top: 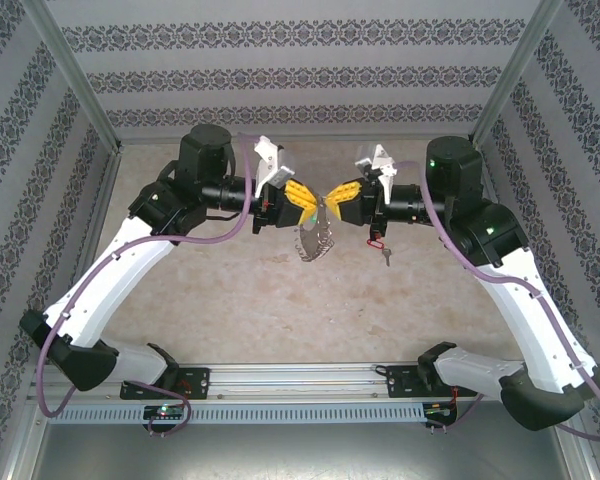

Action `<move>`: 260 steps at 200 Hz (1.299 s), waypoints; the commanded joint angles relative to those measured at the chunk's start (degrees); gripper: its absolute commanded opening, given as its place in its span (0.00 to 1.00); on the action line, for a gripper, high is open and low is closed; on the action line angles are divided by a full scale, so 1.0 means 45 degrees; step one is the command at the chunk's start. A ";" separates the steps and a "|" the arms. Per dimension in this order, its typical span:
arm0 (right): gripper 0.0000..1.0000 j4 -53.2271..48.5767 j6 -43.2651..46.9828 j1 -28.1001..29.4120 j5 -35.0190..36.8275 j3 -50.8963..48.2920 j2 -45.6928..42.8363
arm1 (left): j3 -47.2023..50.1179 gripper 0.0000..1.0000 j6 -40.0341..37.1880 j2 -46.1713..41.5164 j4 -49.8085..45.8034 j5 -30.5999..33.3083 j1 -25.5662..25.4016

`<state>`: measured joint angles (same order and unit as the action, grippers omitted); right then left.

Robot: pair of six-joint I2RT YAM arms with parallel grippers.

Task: Put the keys on the keyring

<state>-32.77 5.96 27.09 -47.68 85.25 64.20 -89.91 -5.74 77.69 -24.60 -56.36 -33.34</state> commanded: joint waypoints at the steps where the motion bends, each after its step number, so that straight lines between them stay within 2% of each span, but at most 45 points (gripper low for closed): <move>1: 0.00 0.2856 -0.1538 -0.0078 -0.0743 -0.0548 -0.0446 | 0.0914 0.28 0.3241 -0.0437 0.5112 -0.0852 0.0198; 35: 0.00 0.4664 -0.2784 -0.0083 -0.0714 -0.1525 -0.0949 | 0.1357 0.31 0.4280 -0.0420 0.6818 -0.0700 0.0221; 80: 0.00 0.6851 -0.4238 -0.0073 -0.0040 -0.2751 -0.1585 | 0.1558 0.28 0.5258 -0.0311 0.8120 -0.0782 0.0240; 142: 0.00 0.9416 -0.5855 -0.0082 0.0571 -0.3831 -0.1945 | 0.1672 0.29 0.5467 -0.0521 0.8239 -0.0757 0.0226; 260: 0.00 1.0979 -0.6675 0.0394 0.1064 -0.4591 -0.2135 | 0.1740 0.24 0.5982 -0.0472 0.8852 -0.0779 0.0037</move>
<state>11.66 -22.90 27.92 -43.86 65.45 55.75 -82.08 19.99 76.75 11.20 -58.48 -32.91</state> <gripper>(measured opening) 0.047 0.250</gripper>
